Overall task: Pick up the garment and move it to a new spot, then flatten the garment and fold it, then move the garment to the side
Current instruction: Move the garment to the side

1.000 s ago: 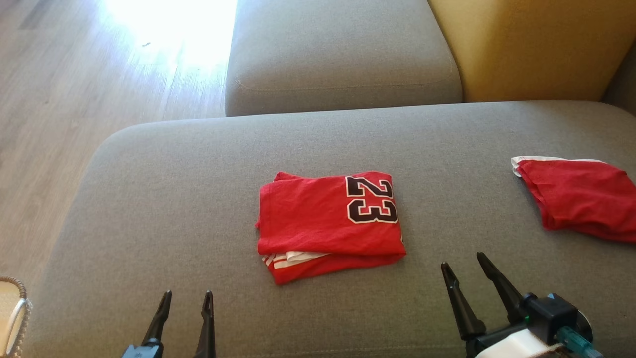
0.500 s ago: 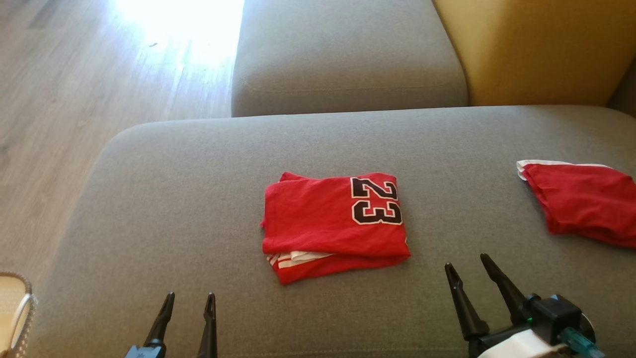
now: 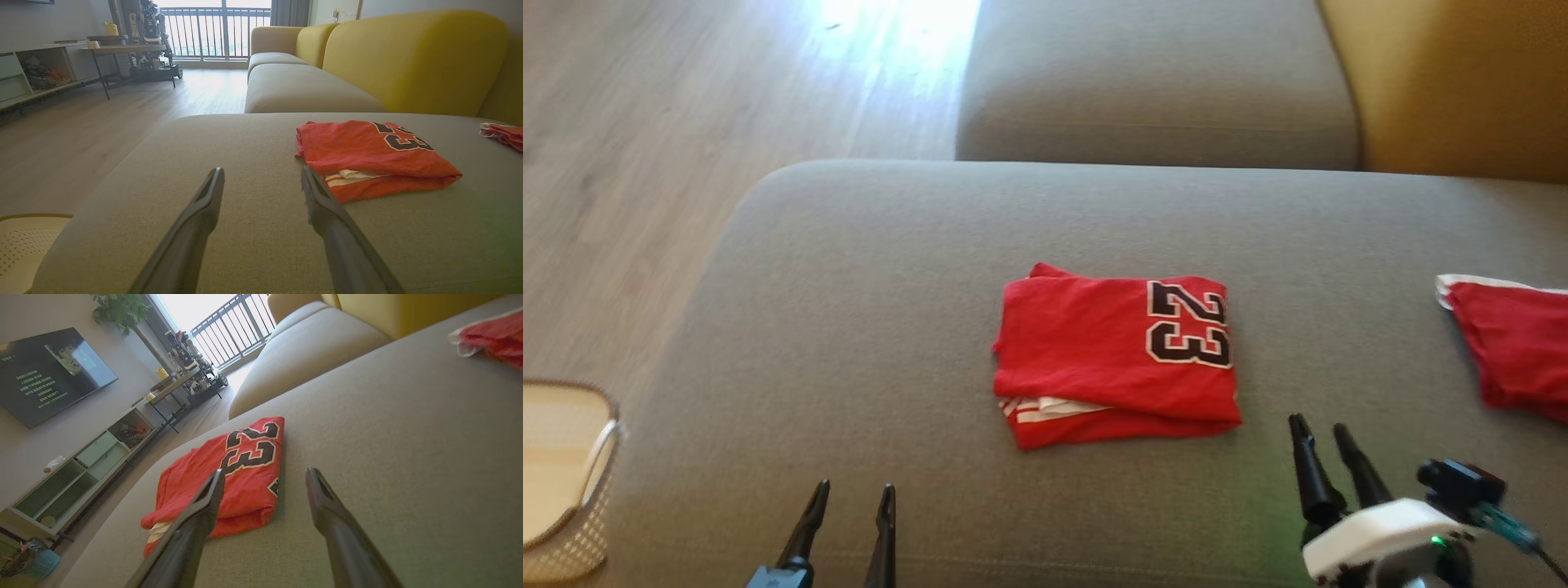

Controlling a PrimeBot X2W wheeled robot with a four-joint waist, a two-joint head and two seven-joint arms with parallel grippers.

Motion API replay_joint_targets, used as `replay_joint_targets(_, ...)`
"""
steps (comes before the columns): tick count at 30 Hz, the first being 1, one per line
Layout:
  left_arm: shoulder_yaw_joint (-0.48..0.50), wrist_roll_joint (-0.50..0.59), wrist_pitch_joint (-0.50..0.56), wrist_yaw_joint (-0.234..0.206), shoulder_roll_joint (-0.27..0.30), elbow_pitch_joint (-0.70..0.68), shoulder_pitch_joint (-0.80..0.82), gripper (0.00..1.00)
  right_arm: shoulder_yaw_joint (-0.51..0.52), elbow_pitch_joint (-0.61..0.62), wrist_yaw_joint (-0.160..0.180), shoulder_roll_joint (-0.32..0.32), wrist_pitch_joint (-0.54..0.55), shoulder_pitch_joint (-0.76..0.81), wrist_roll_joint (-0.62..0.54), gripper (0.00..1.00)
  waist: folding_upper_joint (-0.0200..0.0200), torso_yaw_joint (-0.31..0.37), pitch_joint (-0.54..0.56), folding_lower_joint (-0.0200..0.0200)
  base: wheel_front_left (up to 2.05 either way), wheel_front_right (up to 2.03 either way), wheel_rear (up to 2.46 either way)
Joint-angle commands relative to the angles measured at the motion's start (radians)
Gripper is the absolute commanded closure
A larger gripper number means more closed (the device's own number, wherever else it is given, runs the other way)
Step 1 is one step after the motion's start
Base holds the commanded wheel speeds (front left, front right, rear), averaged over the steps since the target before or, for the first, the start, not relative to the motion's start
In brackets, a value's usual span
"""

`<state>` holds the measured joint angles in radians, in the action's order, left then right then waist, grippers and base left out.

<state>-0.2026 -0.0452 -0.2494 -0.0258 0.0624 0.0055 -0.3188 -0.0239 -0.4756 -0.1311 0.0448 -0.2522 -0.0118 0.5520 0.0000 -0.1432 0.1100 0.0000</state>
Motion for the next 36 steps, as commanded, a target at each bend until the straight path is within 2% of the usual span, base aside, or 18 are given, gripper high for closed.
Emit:
replay_joint_targets(1, 0.024, 0.010, -0.012, 0.002, -0.012, -0.028, 0.058, 0.00, -0.035, -0.030, 0.000, 0.005, -0.010, -0.081, 0.033, 0.00, 0.0000, -0.026, -0.012, 0.0000, 0.00, 0.00, 0.00)
replay_joint_targets(6, 0.016, 0.016, -0.012, 0.010, -0.012, -0.026, 0.064, 0.00, -0.109, -0.298, 0.000, 0.005, -0.001, -0.259, 0.172, 0.00, 0.0000, -0.062, -0.039, 0.0000, 0.00, 0.00, 0.00)
replay_joint_targets(8, 0.010, 0.020, -0.012, 0.013, -0.012, -0.025, 0.071, 0.00, -0.108, -0.380, 0.000, 0.005, 0.017, -0.332, 0.213, 0.00, 0.0000, -0.077, -0.055, 0.0000, 0.00, 0.00, 0.00)
replay_joint_targets(9, 0.010, 0.020, -0.012, 0.013, -0.012, -0.025, 0.071, 0.00, -0.108, -0.380, 0.000, 0.005, 0.017, -0.332, 0.213, 0.00, 0.0000, -0.077, -0.055, 0.0000, 0.00, 0.00, 0.00)
replay_joint_targets(10, 0.005, 0.022, -0.012, 0.016, -0.012, -0.025, 0.080, 0.00, -0.099, -0.447, 0.000, 0.008, 0.048, -0.395, 0.244, 0.00, 0.0000, -0.092, -0.071, 0.0000, 0.00, 0.00, 0.00)
replay_joint_targets(16, -0.002, 0.011, -0.012, 0.015, -0.012, -0.026, 0.099, 0.00, -0.099, -0.541, 0.000, 0.046, 0.129, -0.492, 0.300, 0.00, 0.0000, -0.126, -0.103, 0.0000, 0.00, 0.00, 0.00)
replay_joint_targets(20, -0.011, 0.005, -0.012, 0.014, -0.012, -0.028, 0.115, 0.00, -0.088, -0.596, 0.000, 0.082, 0.133, -0.545, 0.325, 0.00, 0.0000, -0.144, -0.131, 0.0000, 0.00, 0.00, 0.00)
replay_joint_targets(32, -0.030, -0.006, -0.012, 0.003, -0.012, -0.026, 0.165, 0.00, -0.111, -0.697, 0.000, 0.105, 0.197, -0.631, 0.384, 0.00, 0.0000, -0.166, -0.187, 0.0000, 0.00, 0.00, 0.00)
replay_joint_targets(33, -0.030, -0.006, -0.012, 0.002, -0.012, -0.025, 0.167, 0.00, -0.113, -0.705, 0.000, 0.105, 0.200, -0.636, 0.384, 0.09, 0.0000, -0.166, -0.190, 0.0000, 0.00, 0.00, 0.00)
replay_joint_targets(34, -0.032, -0.007, -0.012, 0.001, -0.012, -0.025, 0.170, 0.00, -0.117, -0.713, 0.000, 0.107, 0.202, -0.641, 0.384, 0.24, 0.0000, -0.167, -0.193, 0.0000, 0.00, 0.00, 0.00)
replay_joint_targets(35, -0.033, -0.007, -0.012, 0.000, -0.012, -0.025, 0.174, 0.00, -0.119, -0.717, 0.000, 0.109, 0.202, -0.645, 0.385, 0.51, 0.0000, -0.167, -0.196, 0.0000, 0.00, 0.00, 0.00)
replay_joint_targets(36, -0.035, -0.008, -0.012, 0.000, -0.012, -0.024, 0.177, 0.00, -0.122, -0.721, 0.000, 0.110, 0.201, -0.650, 0.386, 0.71, 0.0000, -0.167, -0.199, 0.0000, 0.00, 0.00, 0.00)
